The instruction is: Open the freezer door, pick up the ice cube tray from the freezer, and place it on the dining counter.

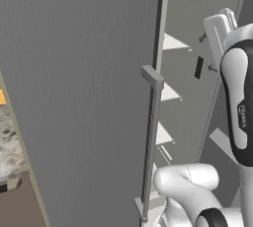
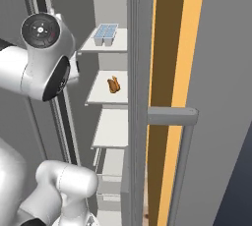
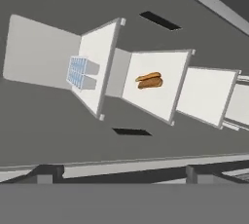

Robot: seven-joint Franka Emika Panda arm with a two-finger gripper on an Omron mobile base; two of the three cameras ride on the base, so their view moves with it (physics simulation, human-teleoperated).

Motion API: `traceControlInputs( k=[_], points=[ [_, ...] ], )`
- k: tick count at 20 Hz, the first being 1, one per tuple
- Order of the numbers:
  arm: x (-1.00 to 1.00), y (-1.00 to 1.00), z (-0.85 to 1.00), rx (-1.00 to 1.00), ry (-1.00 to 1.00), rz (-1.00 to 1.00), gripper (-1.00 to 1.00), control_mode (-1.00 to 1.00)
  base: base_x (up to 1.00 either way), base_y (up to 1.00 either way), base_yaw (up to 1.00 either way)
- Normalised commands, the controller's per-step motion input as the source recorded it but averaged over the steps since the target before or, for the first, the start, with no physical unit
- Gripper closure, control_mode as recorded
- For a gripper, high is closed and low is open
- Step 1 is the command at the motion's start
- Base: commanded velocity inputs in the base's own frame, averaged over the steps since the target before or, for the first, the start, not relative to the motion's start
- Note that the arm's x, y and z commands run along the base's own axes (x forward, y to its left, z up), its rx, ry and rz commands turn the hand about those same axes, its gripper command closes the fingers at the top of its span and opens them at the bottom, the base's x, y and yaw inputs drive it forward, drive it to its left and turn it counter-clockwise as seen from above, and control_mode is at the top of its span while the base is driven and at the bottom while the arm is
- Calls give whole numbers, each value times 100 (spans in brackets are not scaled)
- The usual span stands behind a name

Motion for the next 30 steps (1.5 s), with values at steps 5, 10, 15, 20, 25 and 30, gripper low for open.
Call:
traceControlInputs(
  k=[5, 10, 15, 20, 25, 30],
  points=[
    [31, 0, 0, 20, 0, 0, -100, -100, 0, 0, 0],
    [33, 0, -7, 14, -2, 0, -100, -100, 0, 0, 0],
    [49, 0, -12, 10, -6, 0, -100, -100, 0, 0, 0],
    [46, 0, -1, 1, -2, 0, -100, -100, 0, 0, 0],
    [51, 0, 0, 0, 0, 0, -100, -100, 0, 0, 0],
    [58, 0, 0, 0, 0, 0, -100, -100, 0, 0, 0]
  ],
)
